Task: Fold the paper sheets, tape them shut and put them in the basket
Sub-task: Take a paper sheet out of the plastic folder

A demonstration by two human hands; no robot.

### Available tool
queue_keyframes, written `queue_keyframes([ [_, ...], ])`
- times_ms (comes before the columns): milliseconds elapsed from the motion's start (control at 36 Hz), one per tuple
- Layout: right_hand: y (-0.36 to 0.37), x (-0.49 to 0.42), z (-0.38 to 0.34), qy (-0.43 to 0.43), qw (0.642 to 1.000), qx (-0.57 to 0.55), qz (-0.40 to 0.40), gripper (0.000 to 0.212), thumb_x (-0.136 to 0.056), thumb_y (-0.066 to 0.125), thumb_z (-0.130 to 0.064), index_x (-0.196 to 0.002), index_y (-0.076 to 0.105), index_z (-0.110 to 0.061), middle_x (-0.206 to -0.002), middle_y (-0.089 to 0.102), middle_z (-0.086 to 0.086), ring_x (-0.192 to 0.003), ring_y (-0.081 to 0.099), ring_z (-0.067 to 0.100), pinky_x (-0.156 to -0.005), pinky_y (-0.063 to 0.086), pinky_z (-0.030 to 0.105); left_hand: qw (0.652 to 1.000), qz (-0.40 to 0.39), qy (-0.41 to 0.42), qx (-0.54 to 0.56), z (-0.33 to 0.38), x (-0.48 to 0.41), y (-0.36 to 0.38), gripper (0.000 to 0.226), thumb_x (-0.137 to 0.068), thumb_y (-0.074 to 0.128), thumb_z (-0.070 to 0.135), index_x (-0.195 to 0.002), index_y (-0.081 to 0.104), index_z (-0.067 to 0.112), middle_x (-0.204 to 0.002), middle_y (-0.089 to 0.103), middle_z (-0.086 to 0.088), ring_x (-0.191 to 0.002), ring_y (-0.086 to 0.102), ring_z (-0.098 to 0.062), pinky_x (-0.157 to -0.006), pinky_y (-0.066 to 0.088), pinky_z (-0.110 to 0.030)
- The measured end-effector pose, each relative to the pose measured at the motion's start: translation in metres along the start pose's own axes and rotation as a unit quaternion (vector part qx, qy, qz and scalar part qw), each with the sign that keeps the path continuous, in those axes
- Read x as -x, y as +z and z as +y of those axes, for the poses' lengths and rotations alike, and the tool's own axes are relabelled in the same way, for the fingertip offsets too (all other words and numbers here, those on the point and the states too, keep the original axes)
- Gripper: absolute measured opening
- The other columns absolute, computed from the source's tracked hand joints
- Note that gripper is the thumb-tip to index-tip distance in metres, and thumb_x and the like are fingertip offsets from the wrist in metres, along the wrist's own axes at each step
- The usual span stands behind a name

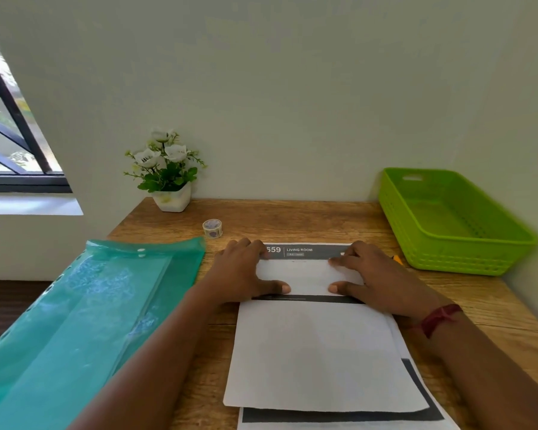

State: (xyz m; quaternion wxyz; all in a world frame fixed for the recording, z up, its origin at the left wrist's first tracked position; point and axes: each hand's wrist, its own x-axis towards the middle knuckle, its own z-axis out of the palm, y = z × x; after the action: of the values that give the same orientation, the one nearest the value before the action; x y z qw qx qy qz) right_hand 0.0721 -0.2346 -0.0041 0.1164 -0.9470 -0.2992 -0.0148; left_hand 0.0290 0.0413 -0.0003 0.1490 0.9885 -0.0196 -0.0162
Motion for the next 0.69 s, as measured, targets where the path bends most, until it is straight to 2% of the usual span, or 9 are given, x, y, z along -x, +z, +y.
queue_keyframes([
  [83, 0.003, -0.001, 0.002, 0.005, 1.000, -0.018, -0.005, 0.074, -0.083, 0.051, -0.069, -0.146, 0.039, -0.032, -0.112, 0.036, -0.012, -0.112, 0.036, 0.008, -0.093, 0.040, 0.029, 1.000, -0.009, -0.007, -0.008, -0.002, -0.002, 0.002, 0.084, -0.064, 0.058, 0.086, -0.126, 0.047, 0.031, -0.129, 0.044, 0.007, -0.119, 0.037, -0.016, -0.106, 0.038, -0.042],
  [222, 0.004, -0.004, 0.002, 0.014, 1.000, -0.016, -0.005, 0.075, -0.083, 0.054, -0.068, -0.148, 0.036, -0.033, -0.115, 0.035, -0.010, -0.116, 0.032, 0.012, -0.099, 0.038, 0.037, 1.000, 0.000, -0.006, -0.021, -0.005, -0.004, 0.005, 0.091, -0.061, 0.054, 0.090, -0.131, 0.042, 0.032, -0.133, 0.036, 0.005, -0.123, 0.031, -0.018, -0.106, 0.032, -0.041],
  [444, 0.010, -0.007, 0.002, 0.000, 0.996, -0.038, 0.085, 0.069, -0.076, 0.069, -0.061, -0.135, 0.052, -0.030, -0.103, 0.042, -0.014, -0.105, 0.039, 0.013, -0.091, 0.041, 0.041, 0.999, 0.019, 0.015, -0.025, -0.004, -0.003, 0.005, 0.086, -0.062, 0.055, 0.090, -0.126, 0.043, 0.033, -0.128, 0.034, 0.006, -0.122, 0.030, -0.017, -0.103, 0.032, -0.040],
  [556, 0.011, -0.009, 0.003, 0.003, 0.985, -0.111, 0.136, 0.050, -0.077, 0.078, -0.043, -0.122, 0.064, -0.027, -0.103, 0.057, -0.010, -0.102, 0.052, 0.013, -0.086, 0.043, 0.031, 0.999, 0.025, 0.032, -0.009, -0.003, -0.002, 0.001, 0.071, -0.066, 0.060, 0.084, -0.115, 0.044, 0.035, -0.124, 0.037, 0.011, -0.120, 0.032, -0.013, -0.104, 0.033, -0.041],
  [639, 0.007, -0.010, -0.003, 0.017, 0.967, -0.169, 0.191, 0.033, -0.076, 0.082, -0.025, -0.107, 0.071, -0.025, -0.104, 0.067, -0.006, -0.097, 0.059, 0.011, -0.082, 0.037, 0.007, 0.998, 0.033, 0.036, 0.029, -0.002, -0.001, -0.002, 0.061, -0.069, 0.065, 0.078, -0.108, 0.042, 0.037, -0.114, 0.042, 0.015, -0.108, 0.039, -0.009, -0.104, 0.039, -0.048],
  [667, 0.004, -0.010, -0.006, 0.027, 0.957, -0.196, 0.211, 0.027, -0.075, 0.083, -0.020, -0.098, 0.072, -0.028, -0.101, 0.068, -0.005, -0.095, 0.060, 0.011, -0.080, 0.036, 0.005, 0.998, 0.046, 0.040, 0.035, -0.001, -0.001, -0.002, 0.061, -0.069, 0.064, 0.077, -0.108, 0.041, 0.037, -0.112, 0.043, 0.016, -0.107, 0.040, -0.009, -0.103, 0.039, -0.049],
  [694, 0.003, -0.010, -0.009, 0.035, 0.947, -0.219, 0.232, 0.025, -0.075, 0.083, -0.016, -0.089, 0.070, -0.031, -0.099, 0.069, -0.004, -0.092, 0.061, 0.012, -0.079, 0.039, 0.008, 0.997, 0.063, 0.043, 0.032, -0.001, 0.000, -0.002, 0.063, -0.069, 0.063, 0.079, -0.112, 0.042, 0.037, -0.115, 0.043, 0.016, -0.110, 0.041, -0.009, -0.105, 0.038, -0.049],
])
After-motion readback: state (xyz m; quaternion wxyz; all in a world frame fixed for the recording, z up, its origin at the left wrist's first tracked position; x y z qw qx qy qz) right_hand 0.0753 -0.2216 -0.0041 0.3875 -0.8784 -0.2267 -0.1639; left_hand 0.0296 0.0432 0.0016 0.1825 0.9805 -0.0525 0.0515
